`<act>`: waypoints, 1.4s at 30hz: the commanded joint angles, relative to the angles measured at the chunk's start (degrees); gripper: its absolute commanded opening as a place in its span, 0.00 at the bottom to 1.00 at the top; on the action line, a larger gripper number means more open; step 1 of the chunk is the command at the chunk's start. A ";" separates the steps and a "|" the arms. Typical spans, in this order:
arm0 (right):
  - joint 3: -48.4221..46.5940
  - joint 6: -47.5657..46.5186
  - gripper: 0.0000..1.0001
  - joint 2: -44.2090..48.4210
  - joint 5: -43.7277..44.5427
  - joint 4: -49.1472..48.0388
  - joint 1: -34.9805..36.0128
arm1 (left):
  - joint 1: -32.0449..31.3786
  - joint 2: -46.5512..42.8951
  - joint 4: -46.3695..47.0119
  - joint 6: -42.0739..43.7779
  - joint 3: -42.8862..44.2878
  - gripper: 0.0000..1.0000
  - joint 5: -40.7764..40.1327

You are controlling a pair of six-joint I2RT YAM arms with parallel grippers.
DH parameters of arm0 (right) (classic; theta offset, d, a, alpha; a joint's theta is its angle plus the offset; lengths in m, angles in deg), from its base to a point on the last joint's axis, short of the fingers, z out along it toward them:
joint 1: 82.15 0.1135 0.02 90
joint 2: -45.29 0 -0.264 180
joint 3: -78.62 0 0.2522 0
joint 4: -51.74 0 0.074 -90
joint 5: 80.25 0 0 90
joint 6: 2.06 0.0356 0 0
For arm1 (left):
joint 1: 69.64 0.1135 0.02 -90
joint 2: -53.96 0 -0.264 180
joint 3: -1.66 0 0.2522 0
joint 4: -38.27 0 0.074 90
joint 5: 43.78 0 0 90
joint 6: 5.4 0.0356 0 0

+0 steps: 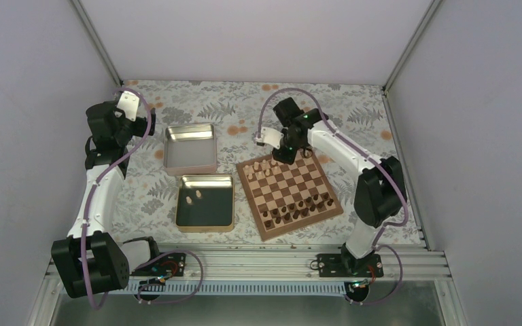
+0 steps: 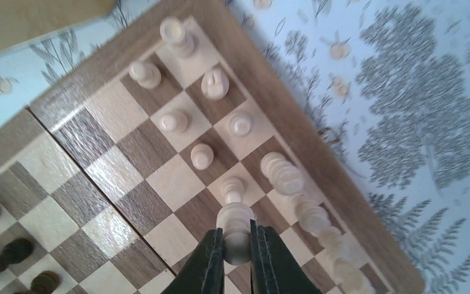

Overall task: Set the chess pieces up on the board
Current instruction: Pick up the chess piece from the chessboard, then place the chess piece on the chessboard.

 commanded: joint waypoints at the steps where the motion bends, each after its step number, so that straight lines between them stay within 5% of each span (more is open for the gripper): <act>1: -5.84 1.29 0.05 1.93 -2.95 4.33 0.32 | 0.38 -0.69 0.32 0.52 0.13 1.00 0.89; 15: -12.07 1.30 0.04 0.91 -3.03 7.78 3.98 | 0.42 -0.78 0.29 0.45 0.21 1.00 0.75; 28: 5.41 1.15 0.05 5.23 0.59 1.84 -2.52 | 0.46 -0.37 0.46 0.48 0.22 1.00 0.99; 42: 5.43 0.04 0.06 -3.09 -1.13 -3.76 -5.28 | 0.37 -0.06 0.41 0.52 0.14 1.00 0.77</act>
